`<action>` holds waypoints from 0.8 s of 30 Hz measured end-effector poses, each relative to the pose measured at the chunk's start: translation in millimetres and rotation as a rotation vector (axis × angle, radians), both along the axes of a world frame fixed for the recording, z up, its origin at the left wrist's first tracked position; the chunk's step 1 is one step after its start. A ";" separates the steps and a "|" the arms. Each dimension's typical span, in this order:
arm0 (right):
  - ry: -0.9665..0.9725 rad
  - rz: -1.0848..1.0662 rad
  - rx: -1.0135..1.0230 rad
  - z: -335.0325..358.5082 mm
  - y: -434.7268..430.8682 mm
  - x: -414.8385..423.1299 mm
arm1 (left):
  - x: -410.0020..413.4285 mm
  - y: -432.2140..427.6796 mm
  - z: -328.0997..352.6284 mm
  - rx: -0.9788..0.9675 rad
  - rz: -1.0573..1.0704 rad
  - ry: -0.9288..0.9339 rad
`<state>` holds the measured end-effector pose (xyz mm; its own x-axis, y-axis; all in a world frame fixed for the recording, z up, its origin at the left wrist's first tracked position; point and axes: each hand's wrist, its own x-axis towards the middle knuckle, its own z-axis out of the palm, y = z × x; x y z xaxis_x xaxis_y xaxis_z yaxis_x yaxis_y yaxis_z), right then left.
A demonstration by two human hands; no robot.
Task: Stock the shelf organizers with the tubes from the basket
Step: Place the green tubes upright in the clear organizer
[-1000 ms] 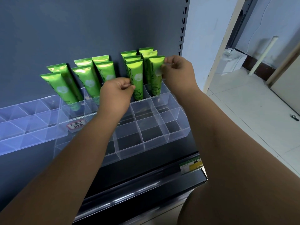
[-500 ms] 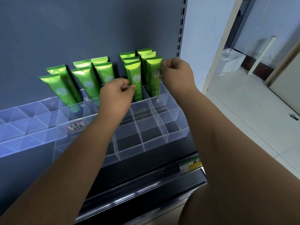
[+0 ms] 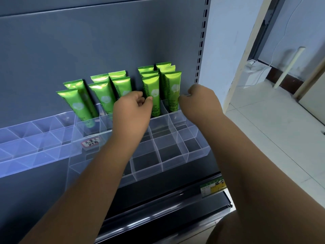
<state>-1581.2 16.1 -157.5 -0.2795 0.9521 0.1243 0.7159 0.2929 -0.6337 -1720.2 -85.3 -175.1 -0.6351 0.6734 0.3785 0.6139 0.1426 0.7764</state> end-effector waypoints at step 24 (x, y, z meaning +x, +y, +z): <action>0.126 0.570 0.313 29.5 -234.9 -82.9 | -34.8 -274.9 47.8 -0.347 0.503 0.424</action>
<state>-1664.2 -218.8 -128.0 -0.6942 0.5726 0.4362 0.3196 0.7882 -0.5259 -1755.0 -360.2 -127.3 -0.7449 0.4648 0.4786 0.6466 0.6795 0.3466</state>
